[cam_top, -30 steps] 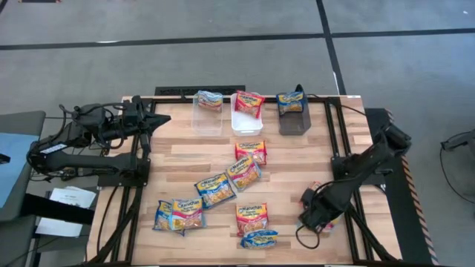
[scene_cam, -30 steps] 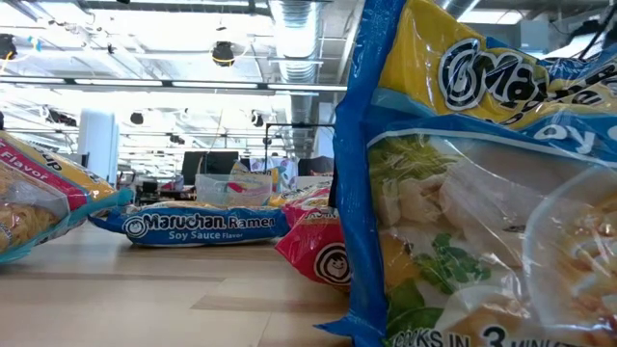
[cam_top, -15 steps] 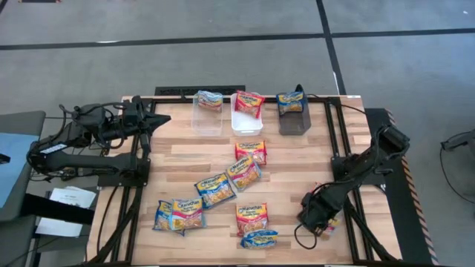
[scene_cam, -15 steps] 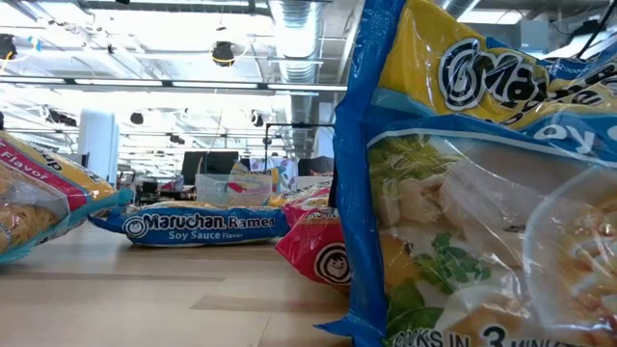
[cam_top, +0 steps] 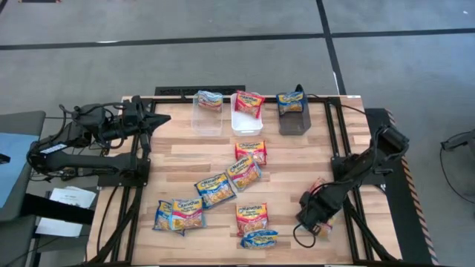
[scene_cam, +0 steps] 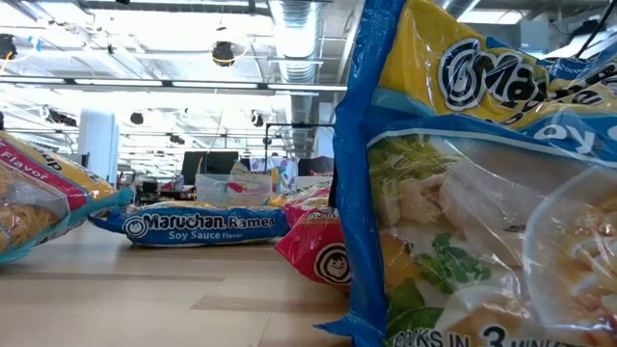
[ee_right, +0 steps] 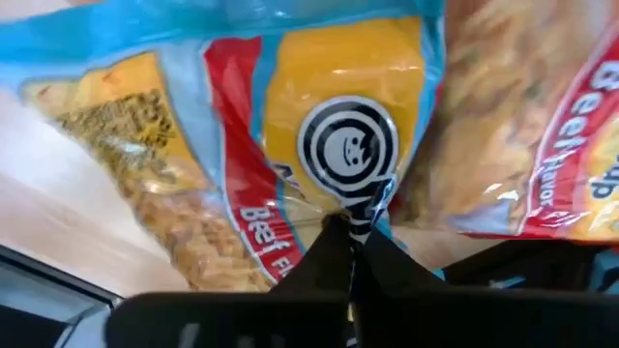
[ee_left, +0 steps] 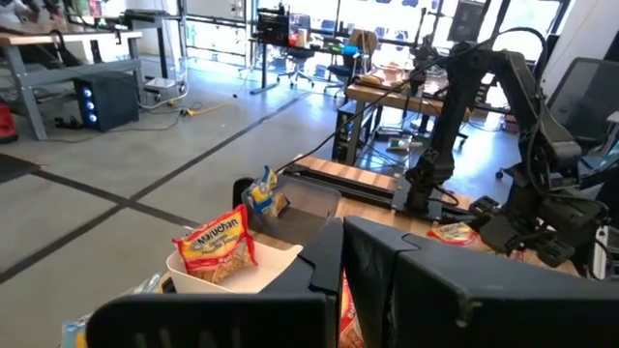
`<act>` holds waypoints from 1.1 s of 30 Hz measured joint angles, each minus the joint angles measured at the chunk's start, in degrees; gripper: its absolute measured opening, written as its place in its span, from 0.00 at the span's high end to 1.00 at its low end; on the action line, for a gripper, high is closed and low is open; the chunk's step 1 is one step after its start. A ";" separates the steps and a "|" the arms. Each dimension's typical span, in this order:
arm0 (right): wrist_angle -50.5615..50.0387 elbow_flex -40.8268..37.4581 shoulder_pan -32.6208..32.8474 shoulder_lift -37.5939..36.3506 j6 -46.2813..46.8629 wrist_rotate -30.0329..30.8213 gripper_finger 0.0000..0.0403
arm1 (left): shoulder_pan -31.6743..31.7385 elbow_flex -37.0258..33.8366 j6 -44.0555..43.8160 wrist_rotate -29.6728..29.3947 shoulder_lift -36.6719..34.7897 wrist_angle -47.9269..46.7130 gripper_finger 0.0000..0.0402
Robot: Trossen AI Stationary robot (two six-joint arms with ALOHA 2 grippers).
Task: Sort Maruchan noodles
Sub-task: Put the light blue bag into the transparent bin
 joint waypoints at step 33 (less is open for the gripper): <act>-26.36 25.71 -7.61 -0.13 -3.89 18.06 0.99 | -0.02 0.00 -13.60 -1.87 4.00 0.06 0.51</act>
